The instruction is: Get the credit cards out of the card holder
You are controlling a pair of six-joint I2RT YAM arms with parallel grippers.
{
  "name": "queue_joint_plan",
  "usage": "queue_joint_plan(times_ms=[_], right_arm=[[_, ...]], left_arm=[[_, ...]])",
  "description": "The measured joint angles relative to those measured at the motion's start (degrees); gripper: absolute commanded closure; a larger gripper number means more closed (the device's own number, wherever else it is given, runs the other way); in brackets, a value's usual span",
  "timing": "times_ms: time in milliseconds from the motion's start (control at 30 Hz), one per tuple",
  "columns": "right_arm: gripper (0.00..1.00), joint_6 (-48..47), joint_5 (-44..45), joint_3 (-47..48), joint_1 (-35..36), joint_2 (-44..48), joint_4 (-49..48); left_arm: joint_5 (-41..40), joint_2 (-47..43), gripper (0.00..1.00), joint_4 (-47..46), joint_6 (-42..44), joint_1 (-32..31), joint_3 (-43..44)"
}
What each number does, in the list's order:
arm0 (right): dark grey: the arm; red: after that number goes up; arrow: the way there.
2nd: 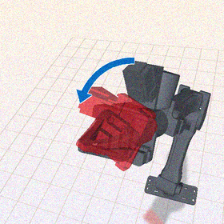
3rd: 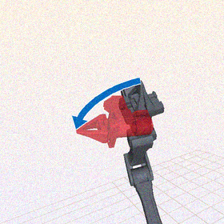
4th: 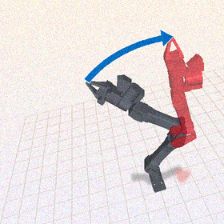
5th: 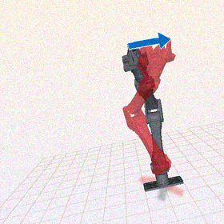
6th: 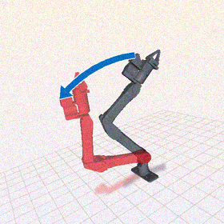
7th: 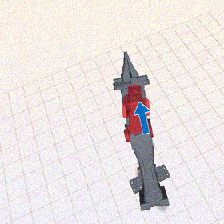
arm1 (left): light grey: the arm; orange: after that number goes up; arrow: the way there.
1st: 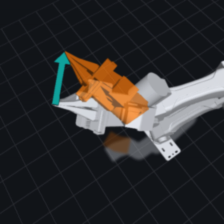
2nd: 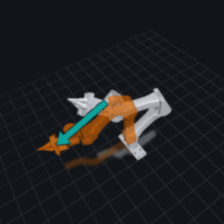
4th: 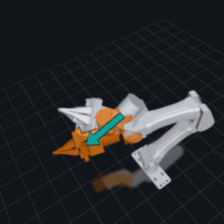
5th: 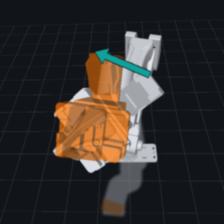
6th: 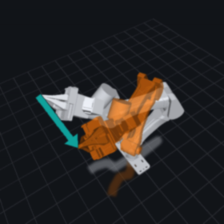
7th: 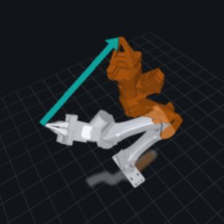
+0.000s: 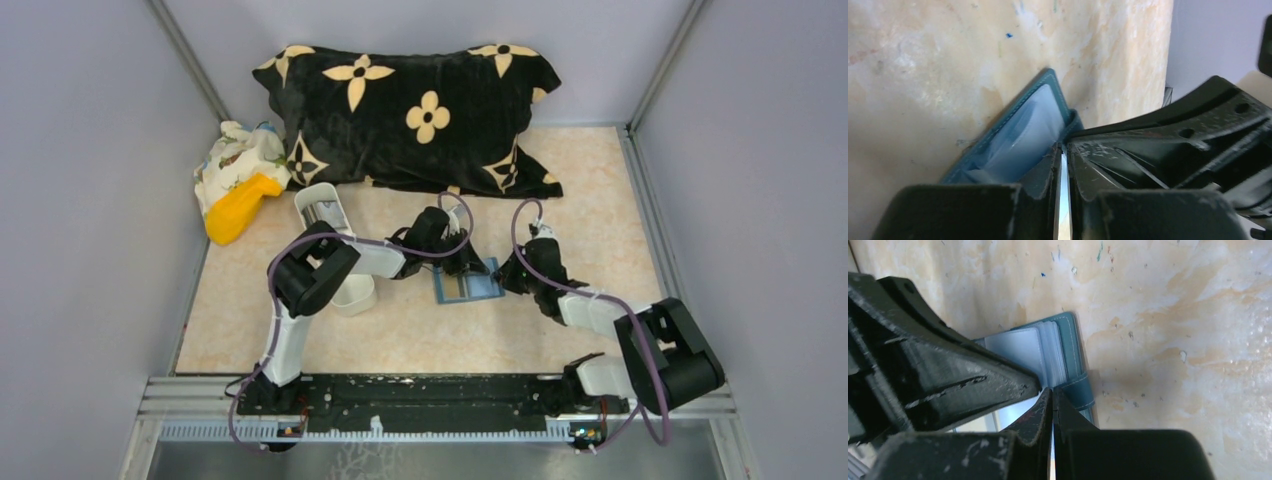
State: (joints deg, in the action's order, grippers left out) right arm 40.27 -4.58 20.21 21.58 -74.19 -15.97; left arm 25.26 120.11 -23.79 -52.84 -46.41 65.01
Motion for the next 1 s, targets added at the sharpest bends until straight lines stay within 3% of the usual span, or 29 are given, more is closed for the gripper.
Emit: queue_joint_plan(times_ms=[433,500,1000], right_arm=[[0.96,-1.97,4.11,-1.33,0.0,16.68,8.5],[1.0,-2.95,3.76,-1.14,0.0,16.83,9.01],[1.0,-5.25,-1.99,-0.76,5.01,10.05,5.14]], left_arm=[[-0.09,1.07,0.86,-1.4,-0.02,0.0,-0.81],[-0.04,1.07,0.86,-1.7,-0.04,0.02,-0.96],[-2.12,-0.35,0.86,0.66,2.78,0.02,-0.98]])
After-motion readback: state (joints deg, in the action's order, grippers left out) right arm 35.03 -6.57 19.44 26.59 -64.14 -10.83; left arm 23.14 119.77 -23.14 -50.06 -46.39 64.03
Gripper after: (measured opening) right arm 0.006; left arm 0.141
